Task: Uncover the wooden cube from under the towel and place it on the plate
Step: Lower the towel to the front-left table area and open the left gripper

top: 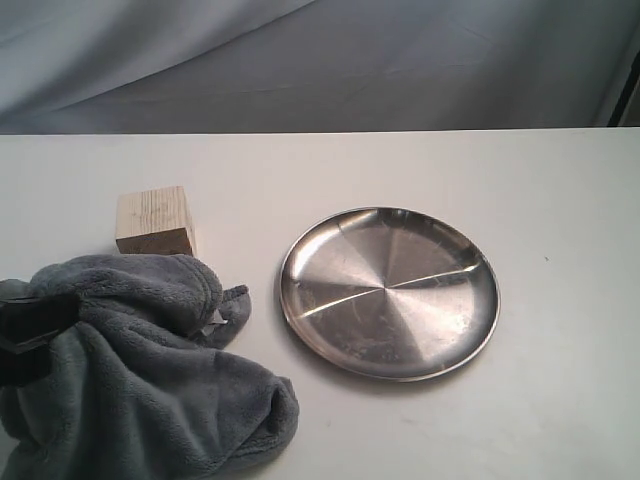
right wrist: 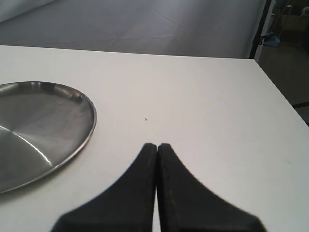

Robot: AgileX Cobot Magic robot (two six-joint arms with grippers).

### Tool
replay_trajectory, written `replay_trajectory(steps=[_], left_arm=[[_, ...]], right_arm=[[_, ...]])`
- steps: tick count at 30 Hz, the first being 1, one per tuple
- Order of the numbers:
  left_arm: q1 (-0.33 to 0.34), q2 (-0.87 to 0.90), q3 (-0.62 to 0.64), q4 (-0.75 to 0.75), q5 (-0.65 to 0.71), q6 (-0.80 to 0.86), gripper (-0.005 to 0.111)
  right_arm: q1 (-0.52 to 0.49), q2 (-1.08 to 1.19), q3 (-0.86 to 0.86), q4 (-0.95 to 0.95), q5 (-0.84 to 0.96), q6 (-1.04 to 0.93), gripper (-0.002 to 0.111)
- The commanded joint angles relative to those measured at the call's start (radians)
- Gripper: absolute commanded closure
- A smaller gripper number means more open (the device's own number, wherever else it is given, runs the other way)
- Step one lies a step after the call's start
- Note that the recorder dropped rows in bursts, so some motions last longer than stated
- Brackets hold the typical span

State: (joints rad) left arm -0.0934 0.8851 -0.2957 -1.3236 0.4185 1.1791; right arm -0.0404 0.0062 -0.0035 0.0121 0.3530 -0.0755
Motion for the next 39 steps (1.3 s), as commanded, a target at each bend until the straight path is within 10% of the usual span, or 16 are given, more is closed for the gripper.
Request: replay_trajectory(steps=[1, 19, 27, 39], left_arm=[[-0.005, 0.133, 0.004, -0.128, -0.027, 0.149, 0.107], [-0.005, 0.590, -0.024, -0.421, 0.156, 0.635, 0.100], [-0.005, 0.644, -0.024, -0.421, 0.219, 0.650, 0.015], [-0.005, 0.436, -0.024, -0.421, 0.280, 0.491, 0.016]], right_arm=[[0.004, -0.006, 0.004, -0.002, -0.006, 0.001, 0.108], [0.004, -0.006, 0.004, -0.002, -0.006, 0.001, 0.108], [0.004, -0.006, 0.004, -0.002, -0.006, 0.001, 0.108], [0.004, -0.006, 0.004, -0.002, -0.006, 0.001, 0.108]])
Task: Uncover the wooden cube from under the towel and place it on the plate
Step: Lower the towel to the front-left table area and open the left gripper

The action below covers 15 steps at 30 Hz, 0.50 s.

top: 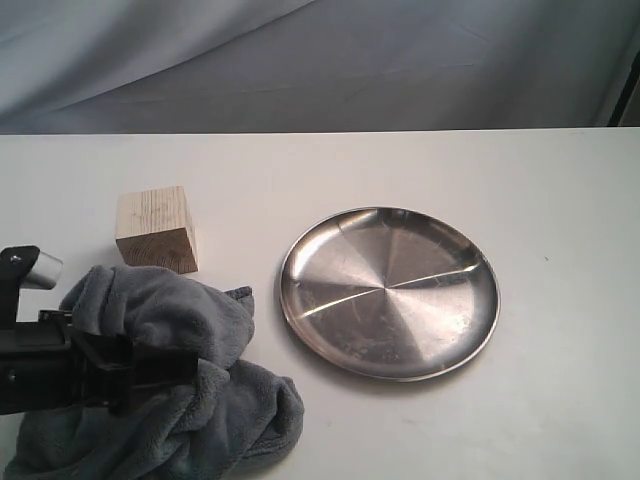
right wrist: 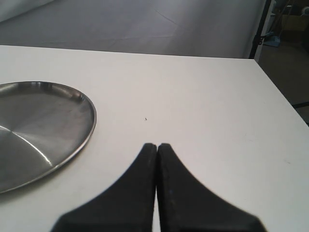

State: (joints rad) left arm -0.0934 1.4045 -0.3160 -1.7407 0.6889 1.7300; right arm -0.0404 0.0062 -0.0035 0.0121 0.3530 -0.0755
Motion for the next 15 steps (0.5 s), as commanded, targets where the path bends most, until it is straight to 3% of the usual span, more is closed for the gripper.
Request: replay_trajectory(steps=[1, 11, 15], left_arm=[[-0.005, -0.113, -0.003, 0.005, 0.008, -0.075, 0.016], [-0.005, -0.402, -0.003, 0.249, -0.089, -0.355, 0.016], [-0.005, -0.485, -0.003, 0.255, -0.203, -0.368, 0.016]], right_arm=[[0.004, -0.006, 0.004, -0.002, -0.006, 0.001, 0.108], [0.004, -0.006, 0.004, -0.002, -0.006, 0.001, 0.108], [0.004, -0.006, 0.004, -0.002, -0.006, 0.001, 0.108]])
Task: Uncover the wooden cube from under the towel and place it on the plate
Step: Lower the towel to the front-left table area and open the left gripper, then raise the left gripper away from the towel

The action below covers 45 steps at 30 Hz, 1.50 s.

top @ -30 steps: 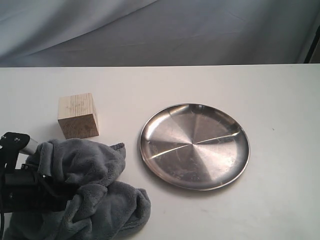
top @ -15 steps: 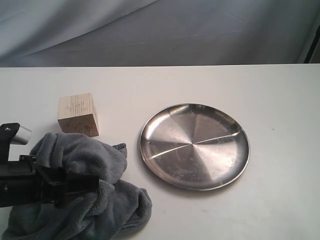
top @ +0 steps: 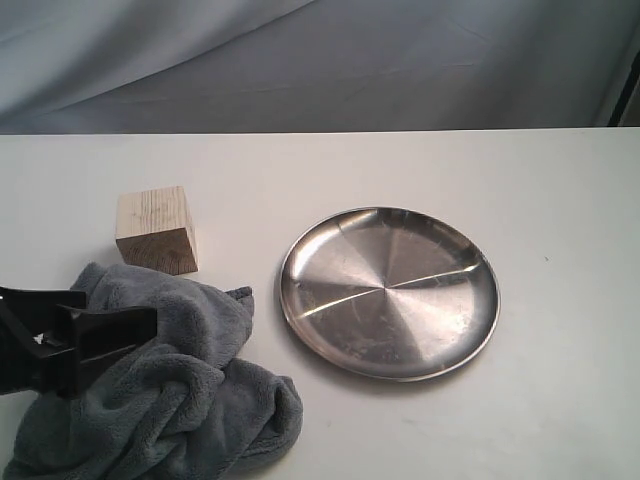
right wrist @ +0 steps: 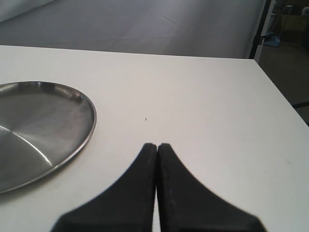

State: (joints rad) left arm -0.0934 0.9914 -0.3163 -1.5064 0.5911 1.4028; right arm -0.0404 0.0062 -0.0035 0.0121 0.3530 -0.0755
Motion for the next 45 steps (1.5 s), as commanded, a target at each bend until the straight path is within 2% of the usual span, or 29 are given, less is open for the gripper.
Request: replay_trajectory(steps=[1, 3, 5, 9, 12, 14, 15, 17, 31, 37, 45], left_arm=[[-0.005, -0.082, -0.003, 0.021, -0.149, -0.041, 0.016], [-0.005, -0.085, -0.003, 0.021, -0.210, -0.041, 0.022], [-0.005, -0.075, -0.003, 0.021, -0.225, -0.041, 0.036], [-0.005, -0.028, -0.003, 0.008, -0.240, -0.032, 0.074], [-0.005, 0.021, -0.003, -0.071, -0.248, 0.052, 0.098], [-0.005, 0.054, -0.003, -0.186, -0.241, 0.171, 0.107], [-0.005, 0.067, -0.003, -0.238, -0.233, 0.254, 0.106], [-0.005, 0.100, -0.020, -0.238, -0.222, 0.341, 0.107], [-0.005, 0.396, -0.202, -0.238, -0.229, 0.384, 0.106], [-0.005, 0.524, -0.193, -0.238, -0.192, 0.409, 0.106], [-0.005, 0.531, -0.134, -0.238, -0.199, 0.403, 0.107]], right_arm=[[0.004, -0.006, 0.004, -0.002, -0.006, 0.001, 0.108], [0.004, -0.006, 0.004, -0.002, -0.006, 0.001, 0.108], [0.004, -0.006, 0.004, -0.002, -0.006, 0.001, 0.108], [0.004, -0.006, 0.004, -0.002, -0.006, 0.001, 0.108], [0.004, -0.006, 0.004, -0.002, -0.006, 0.001, 0.108], [0.004, -0.006, 0.004, -0.002, -0.006, 0.001, 0.108], [0.004, -0.006, 0.004, -0.002, -0.006, 0.001, 0.108], [0.004, -0.006, 0.004, -0.002, -0.006, 0.001, 0.108], [0.004, -0.006, 0.004, -0.002, -0.006, 0.001, 0.108], [0.004, -0.006, 0.004, -0.002, -0.006, 0.001, 0.108], [0.004, -0.006, 0.004, -0.002, -0.006, 0.001, 0.108]])
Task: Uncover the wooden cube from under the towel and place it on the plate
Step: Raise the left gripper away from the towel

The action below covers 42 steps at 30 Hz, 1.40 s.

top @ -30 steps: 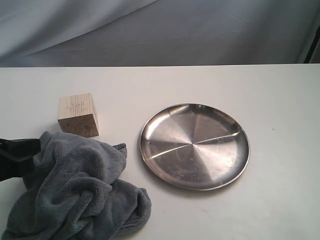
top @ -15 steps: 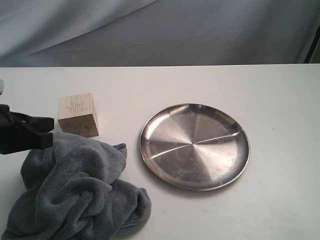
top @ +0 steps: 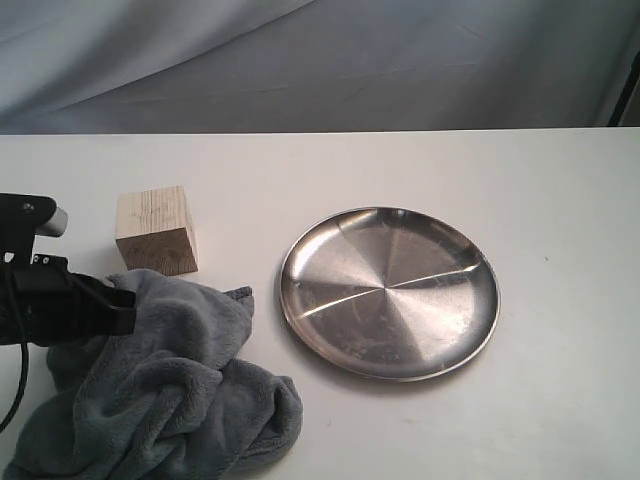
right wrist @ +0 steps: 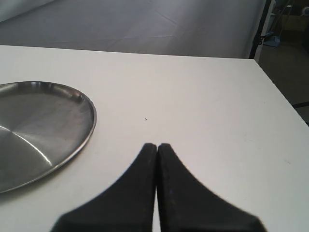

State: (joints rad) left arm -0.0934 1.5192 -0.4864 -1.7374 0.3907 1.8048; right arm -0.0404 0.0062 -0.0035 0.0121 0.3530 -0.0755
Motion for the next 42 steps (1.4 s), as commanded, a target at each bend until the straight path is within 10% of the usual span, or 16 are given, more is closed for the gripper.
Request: replay_trajectory(steps=[1, 13, 28, 42], left_arm=[[-0.005, 0.003, 0.051, -0.007, 0.001, -0.002, 0.107], [-0.005, -0.014, 0.146, -0.007, 0.025, -0.017, 0.107], [-0.005, -0.487, 0.143, 0.044, -0.032, -0.091, 0.107], [-0.005, -0.467, -0.133, 0.044, -0.080, -0.039, 0.103]], right_arm=[[0.004, -0.006, 0.004, -0.002, -0.006, 0.001, 0.108], [0.004, -0.006, 0.004, -0.002, -0.006, 0.001, 0.108], [0.004, -0.006, 0.004, -0.002, -0.006, 0.001, 0.108], [0.004, -0.006, 0.004, -0.002, -0.006, 0.001, 0.108]])
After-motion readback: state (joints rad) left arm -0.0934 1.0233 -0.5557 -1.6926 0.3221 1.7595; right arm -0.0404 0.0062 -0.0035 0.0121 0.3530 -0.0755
